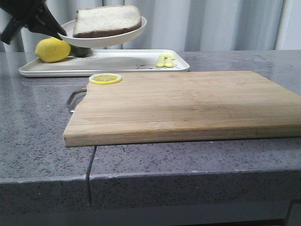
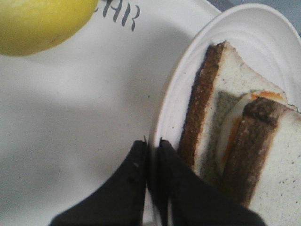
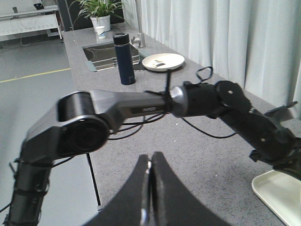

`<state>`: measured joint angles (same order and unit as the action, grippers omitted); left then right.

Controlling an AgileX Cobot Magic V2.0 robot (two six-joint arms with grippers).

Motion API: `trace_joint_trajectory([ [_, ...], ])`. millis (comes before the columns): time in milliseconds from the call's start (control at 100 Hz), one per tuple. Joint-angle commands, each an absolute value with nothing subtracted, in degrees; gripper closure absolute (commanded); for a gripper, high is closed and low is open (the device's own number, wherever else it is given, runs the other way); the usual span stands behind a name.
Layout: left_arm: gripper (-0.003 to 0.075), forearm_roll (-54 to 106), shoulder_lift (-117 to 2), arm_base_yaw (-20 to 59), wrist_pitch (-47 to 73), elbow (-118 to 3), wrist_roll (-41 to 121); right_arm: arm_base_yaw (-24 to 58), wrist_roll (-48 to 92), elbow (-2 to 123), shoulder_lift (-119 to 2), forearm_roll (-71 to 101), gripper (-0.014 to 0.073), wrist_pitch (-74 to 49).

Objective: Place bread and move sandwich to tray
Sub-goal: 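Lift the plate with the left gripper and set it on the white tray, then open the left gripper and withdraw it from the plate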

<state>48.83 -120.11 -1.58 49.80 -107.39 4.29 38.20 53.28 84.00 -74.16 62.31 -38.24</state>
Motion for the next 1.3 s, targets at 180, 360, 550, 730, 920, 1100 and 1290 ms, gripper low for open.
trace_joint_trajectory([
  [180, 0.0740, 54.55, -123.17, -0.97, 46.60, -114.31, 3.96, 38.43, 53.71, 85.96, -72.29, 64.18, 0.0593, -37.20],
  [360, 0.0739, 54.02, -123.55, -0.97, 44.31, -114.31, 3.96, 38.43, 53.71, 85.96, -72.29, 64.37, 0.0593, -37.54],
  [550, 0.0739, 50.62, -124.21, -0.97, 44.14, -114.31, 3.96, 38.43, 53.71, 85.96, -72.29, 64.43, 0.0593, -38.11],
  [730, 0.0738, 49.59, -124.32, -0.97, 44.77, -114.31, 3.96, 38.43, 53.71, 85.96, -72.29, 64.43, 0.0593, -38.47],
  [920, 0.0619, 49.59, -124.32, -0.97, 46.47, -114.31, 3.96, 38.43, 53.71, 85.96, -72.29, 64.43, 0.0593, -39.07],
  [1100, 0.0522, 49.70, -124.32, -0.97, 47.50, -114.84, 3.96, 38.43, 53.71, 85.96, -72.29, 64.43, 0.0593, -40.48],
  [1290, 0.0571, 49.70, -122.59, -1.30, 50.11, -116.64, 3.96, 38.43, 53.71, 85.20, -71.78, 59.28, 0.0593, -42.19],
])
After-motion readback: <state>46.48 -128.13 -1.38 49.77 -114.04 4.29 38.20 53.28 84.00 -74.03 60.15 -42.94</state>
